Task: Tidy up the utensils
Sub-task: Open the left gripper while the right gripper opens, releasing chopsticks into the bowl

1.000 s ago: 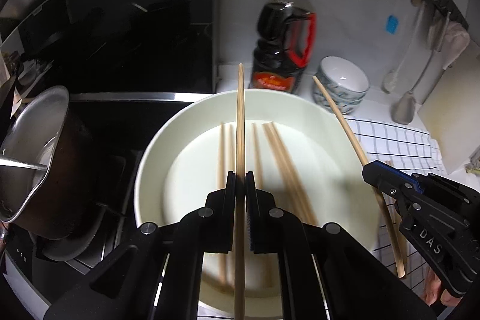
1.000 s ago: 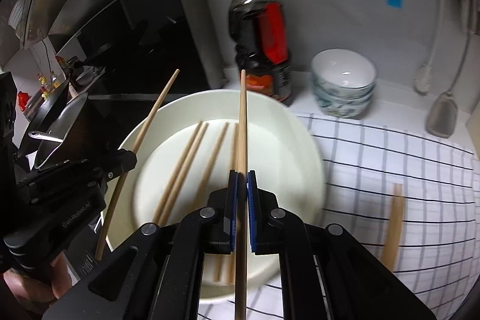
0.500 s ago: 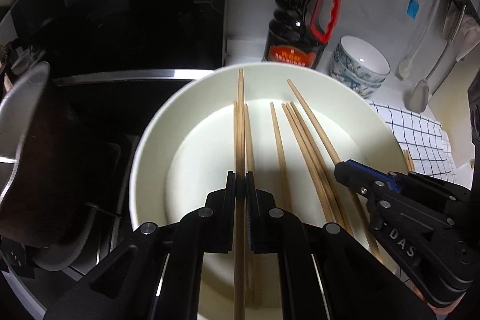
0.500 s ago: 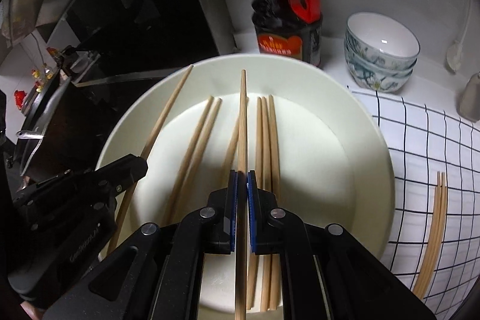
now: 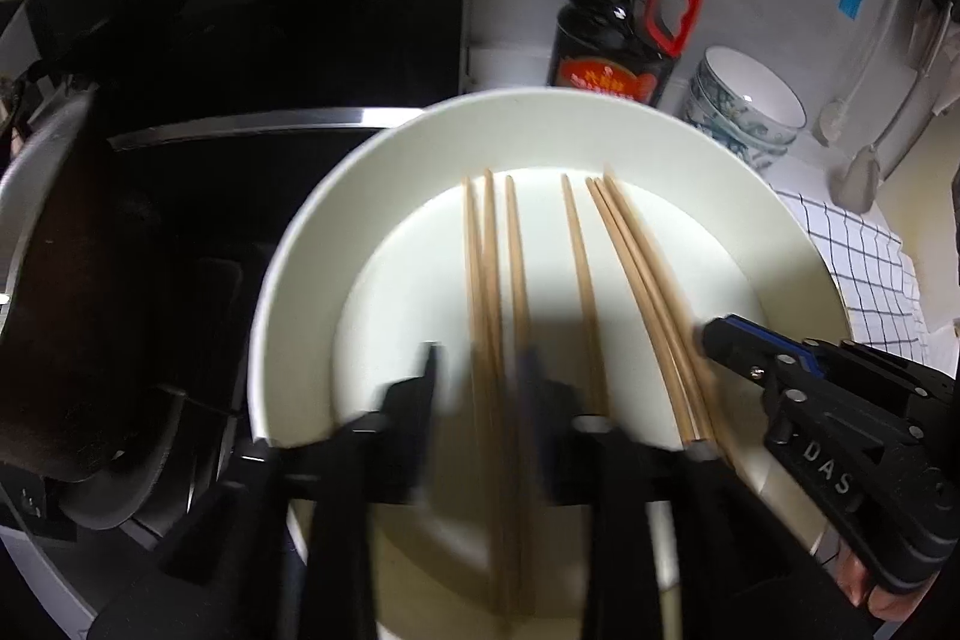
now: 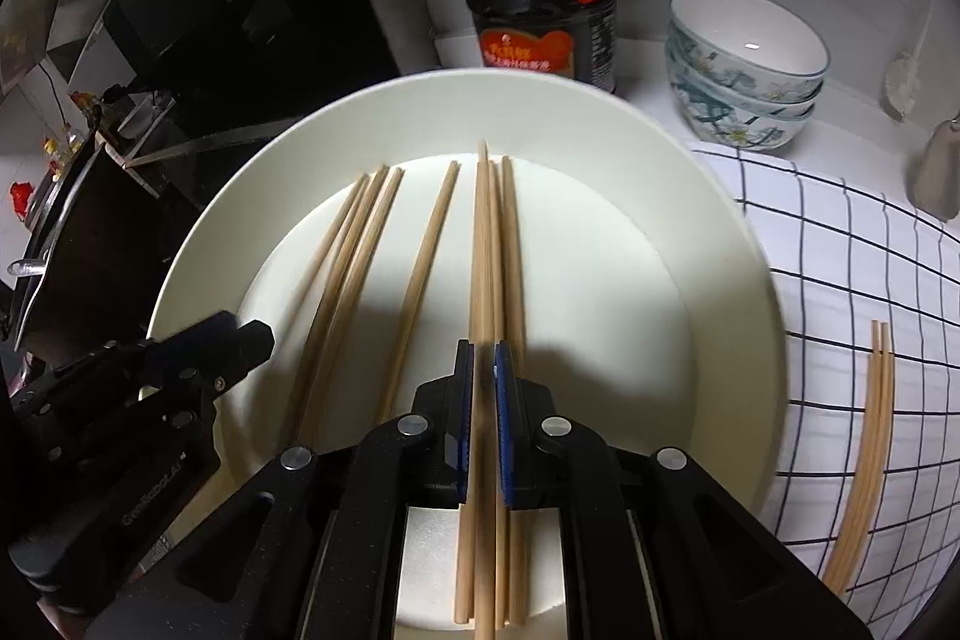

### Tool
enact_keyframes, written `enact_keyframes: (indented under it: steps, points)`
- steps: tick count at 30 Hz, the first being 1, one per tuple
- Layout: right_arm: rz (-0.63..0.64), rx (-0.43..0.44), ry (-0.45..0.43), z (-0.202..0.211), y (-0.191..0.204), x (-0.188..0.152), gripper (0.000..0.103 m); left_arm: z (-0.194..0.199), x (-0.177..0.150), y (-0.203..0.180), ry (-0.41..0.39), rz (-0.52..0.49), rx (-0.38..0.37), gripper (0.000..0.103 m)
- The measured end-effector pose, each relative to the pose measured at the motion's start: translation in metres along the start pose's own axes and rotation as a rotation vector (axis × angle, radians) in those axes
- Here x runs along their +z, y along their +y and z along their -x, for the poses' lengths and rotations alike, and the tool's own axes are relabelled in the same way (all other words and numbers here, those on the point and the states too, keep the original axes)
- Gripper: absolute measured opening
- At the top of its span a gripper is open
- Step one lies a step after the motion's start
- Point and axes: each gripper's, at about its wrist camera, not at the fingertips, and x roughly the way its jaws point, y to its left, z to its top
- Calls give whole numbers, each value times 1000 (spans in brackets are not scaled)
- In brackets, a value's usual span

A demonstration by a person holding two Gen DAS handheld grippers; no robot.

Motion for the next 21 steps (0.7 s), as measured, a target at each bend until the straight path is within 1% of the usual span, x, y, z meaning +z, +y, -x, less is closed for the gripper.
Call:
enact_keyframes:
  steps: [2,4,8,12,17,21]
  points:
    - [0,-6,-12,6,-2,-1,7,6,0,4,-18,14,15,62]
    - [-1,-4,-22,13,-4,-3,7,11,-1,7,-23,29,17,62]
    - [-12,7,-32,23,-5,-7,13,18,-3,10,-26,43,33,70]
    - [-7,15,-40,31,-5,-12,14,25,-7,10,-30,43,39,73]
    - [-5,26,-52,40,-5,-14,21,32,-11,7,-37,41,42,77]
    - [-9,31,-60,46,-6,-16,23,36,-14,2,-38,37,47,79]
